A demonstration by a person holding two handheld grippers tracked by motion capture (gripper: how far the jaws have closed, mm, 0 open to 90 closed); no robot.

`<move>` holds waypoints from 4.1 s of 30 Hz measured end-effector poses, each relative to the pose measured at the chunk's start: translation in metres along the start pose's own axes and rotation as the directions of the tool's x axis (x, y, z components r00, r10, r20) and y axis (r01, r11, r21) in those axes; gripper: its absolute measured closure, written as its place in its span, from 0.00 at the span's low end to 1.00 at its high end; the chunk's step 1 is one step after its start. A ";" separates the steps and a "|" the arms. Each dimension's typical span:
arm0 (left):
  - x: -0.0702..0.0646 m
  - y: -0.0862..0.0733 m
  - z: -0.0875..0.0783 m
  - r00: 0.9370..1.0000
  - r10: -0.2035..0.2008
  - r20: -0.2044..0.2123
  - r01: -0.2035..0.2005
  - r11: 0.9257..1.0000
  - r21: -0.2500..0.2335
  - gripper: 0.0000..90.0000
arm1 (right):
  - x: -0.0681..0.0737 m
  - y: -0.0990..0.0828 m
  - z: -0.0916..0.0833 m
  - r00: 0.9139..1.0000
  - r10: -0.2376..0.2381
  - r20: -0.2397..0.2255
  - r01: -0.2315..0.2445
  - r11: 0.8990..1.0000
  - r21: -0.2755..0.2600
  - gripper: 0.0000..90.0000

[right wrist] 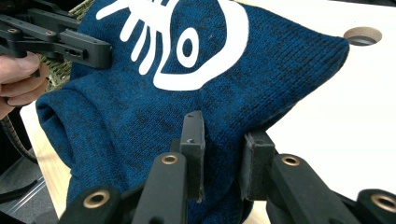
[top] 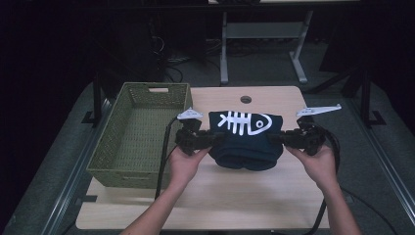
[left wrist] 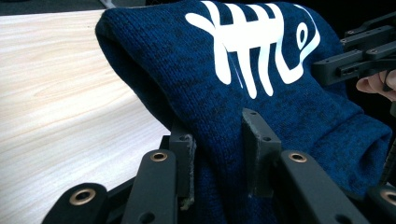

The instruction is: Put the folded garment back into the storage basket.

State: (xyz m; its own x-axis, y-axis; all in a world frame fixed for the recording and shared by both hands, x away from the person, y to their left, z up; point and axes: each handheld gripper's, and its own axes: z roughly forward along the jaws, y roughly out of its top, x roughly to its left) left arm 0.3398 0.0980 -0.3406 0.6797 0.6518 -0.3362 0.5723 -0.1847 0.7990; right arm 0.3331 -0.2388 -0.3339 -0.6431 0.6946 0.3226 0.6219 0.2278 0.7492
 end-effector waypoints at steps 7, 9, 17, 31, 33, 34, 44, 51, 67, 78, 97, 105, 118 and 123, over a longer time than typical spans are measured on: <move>0.004 0.003 -0.007 1.000 0.002 -0.002 -0.002 1.000 -0.003 0.76 | 0.005 0.007 0.002 1.000 -0.009 -0.003 0.009 1.000 -0.006 0.83; 0.004 0.004 -0.009 1.000 0.001 -0.005 -0.001 1.000 -0.005 0.76 | 0.006 0.008 0.003 1.000 -0.011 -0.005 0.011 1.000 -0.007 0.82; 0.009 0.006 -0.019 1.000 0.001 -0.015 -0.001 1.000 -0.013 0.76 | 0.012 0.017 0.008 1.000 -0.015 -0.013 0.015 1.000 -0.007 0.83; 0.020 0.009 -0.035 1.000 -0.007 -0.022 0.007 1.000 -0.016 0.76 | 0.023 0.031 0.019 0.999 -0.030 -0.026 0.030 1.000 -0.001 0.82; 0.022 0.009 -0.037 1.000 -0.006 -0.024 0.006 1.000 -0.014 0.76 | 0.025 0.033 0.021 0.999 -0.035 -0.024 0.035 0.999 0.002 0.82; 0.022 0.009 -0.039 1.000 -0.008 -0.025 0.008 1.000 -0.017 0.76 | 0.025 0.034 0.022 0.999 -0.041 -0.024 0.041 0.999 0.003 0.82; 0.030 0.009 -0.049 0.999 -0.015 -0.036 0.014 1.000 -0.022 0.76 | 0.033 0.043 0.030 0.998 -0.050 -0.043 0.050 0.999 0.002 0.82; 0.036 0.009 -0.056 0.999 -0.024 -0.037 0.023 1.000 -0.021 0.76 | 0.036 0.049 0.037 0.997 -0.056 -0.050 0.056 0.998 0.008 0.82; 0.046 0.008 -0.069 0.998 -0.044 -0.038 0.043 0.998 -0.035 0.76 | 0.045 0.060 0.048 0.996 -0.071 -0.059 0.072 0.997 0.016 0.83; 0.057 0.007 -0.080 0.997 -0.066 -0.035 0.064 0.997 -0.038 0.76 | 0.053 0.069 0.056 0.994 -0.086 -0.071 0.088 0.996 0.019 0.82; 0.074 0.003 -0.102 0.994 -0.080 -0.077 0.076 0.996 -0.050 0.76 | 0.069 0.085 0.080 0.990 -0.113 -0.087 0.117 0.993 0.031 0.83; 0.082 0.001 -0.110 0.992 -0.087 -0.091 0.083 0.995 -0.055 0.76 | 0.075 0.090 0.091 0.989 -0.114 -0.092 0.117 0.993 0.026 0.83; 0.097 -0.003 -0.129 0.986 -0.105 -0.128 0.098 0.994 -0.058 0.76 | 0.088 0.100 0.113 0.986 -0.124 -0.114 0.128 0.991 0.031 0.82; 0.102 -0.004 -0.135 0.984 -0.114 -0.137 0.106 0.992 -0.062 0.76 | 0.093 0.104 0.119 0.984 -0.128 -0.124 0.133 0.991 0.033 0.82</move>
State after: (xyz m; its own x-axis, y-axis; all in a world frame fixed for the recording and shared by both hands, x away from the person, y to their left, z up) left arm 0.3447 0.2644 -0.3110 0.5405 0.7635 -0.3534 0.6116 -0.0682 0.7882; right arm 0.3909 -0.0688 -0.2950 -0.7679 0.5694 0.2935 0.5452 0.3403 0.7661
